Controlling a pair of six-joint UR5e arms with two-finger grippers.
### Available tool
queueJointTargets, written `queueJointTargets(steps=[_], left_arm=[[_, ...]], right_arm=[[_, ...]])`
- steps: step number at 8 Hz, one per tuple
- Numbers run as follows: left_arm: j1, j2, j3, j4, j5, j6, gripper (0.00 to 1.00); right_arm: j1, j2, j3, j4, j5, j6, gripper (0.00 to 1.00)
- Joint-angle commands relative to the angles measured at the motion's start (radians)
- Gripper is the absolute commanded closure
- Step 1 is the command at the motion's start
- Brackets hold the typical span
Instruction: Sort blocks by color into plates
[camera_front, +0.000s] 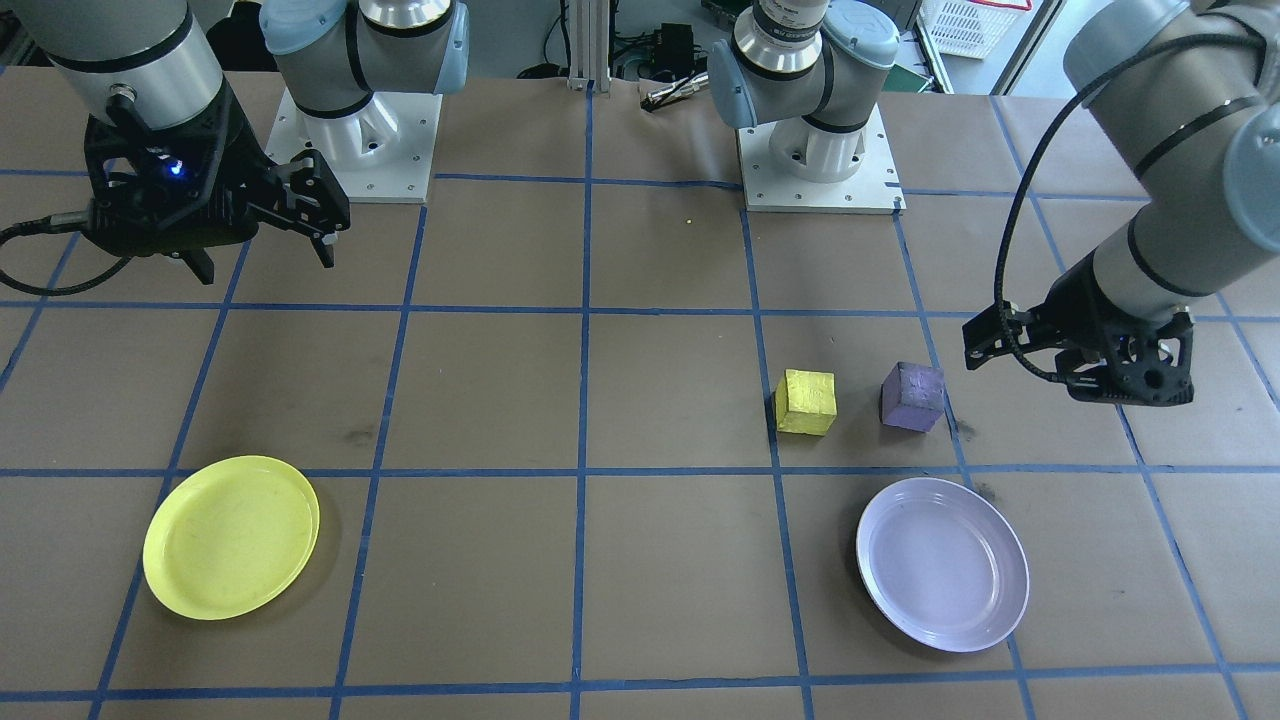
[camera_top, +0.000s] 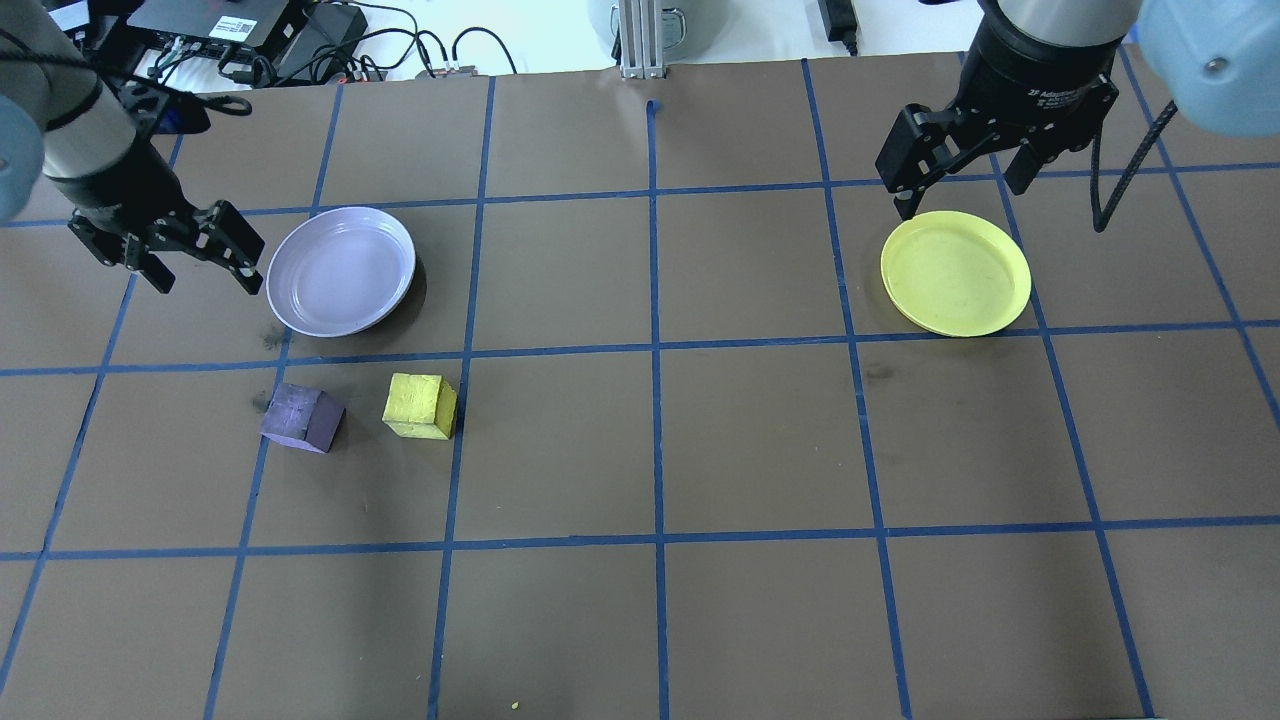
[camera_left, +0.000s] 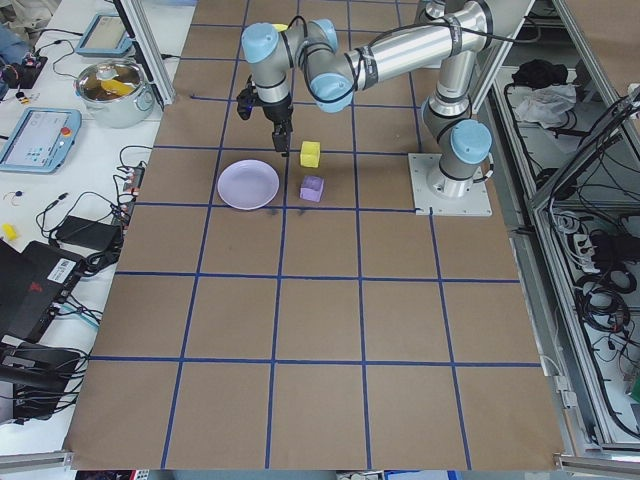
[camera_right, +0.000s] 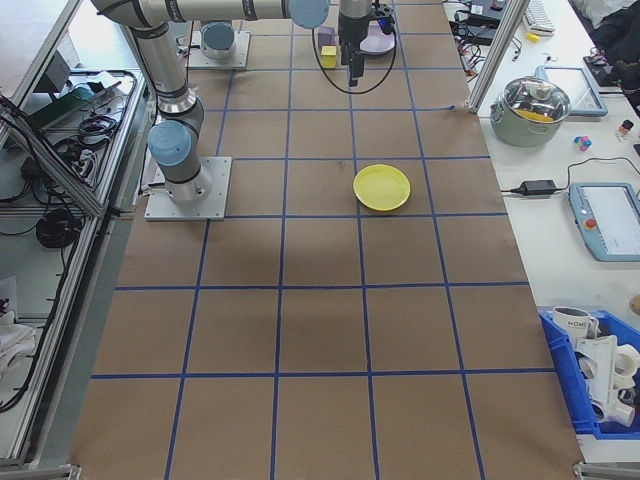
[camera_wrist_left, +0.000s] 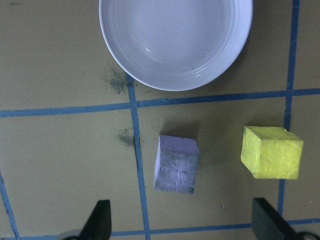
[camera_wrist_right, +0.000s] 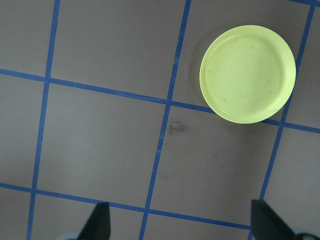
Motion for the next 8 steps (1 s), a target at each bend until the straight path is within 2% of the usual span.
queueJointTargets(steps=[1, 2, 4, 6, 8], left_arm=[[0.011, -0.029, -0.216, 0.179, 0.0, 0.074, 0.0], [0.011, -0.044, -0.259, 0.182, 0.003, 0.09, 0.0], [0.012, -0.05, -0.284, 0.182, 0.003, 0.091, 0.0], [0.012, -0.063, -0.287, 0.19, 0.036, 0.088, 0.0], [0.012, -0.099, -0.29, 0.217, 0.038, 0.088, 0.0]], right_arm=[[0.0, 0.0, 0.001, -0.002, -0.004, -0.001, 0.0], [0.0, 0.0, 0.002, 0.0, -0.006, -0.003, 0.0], [0.0, 0.0, 0.002, -0.002, -0.004, -0.001, 0.0], [0.0, 0.002, 0.002, -0.003, -0.004, -0.003, 0.0], [0.0, 0.002, 0.002, 0.0, -0.001, -0.003, 0.0]])
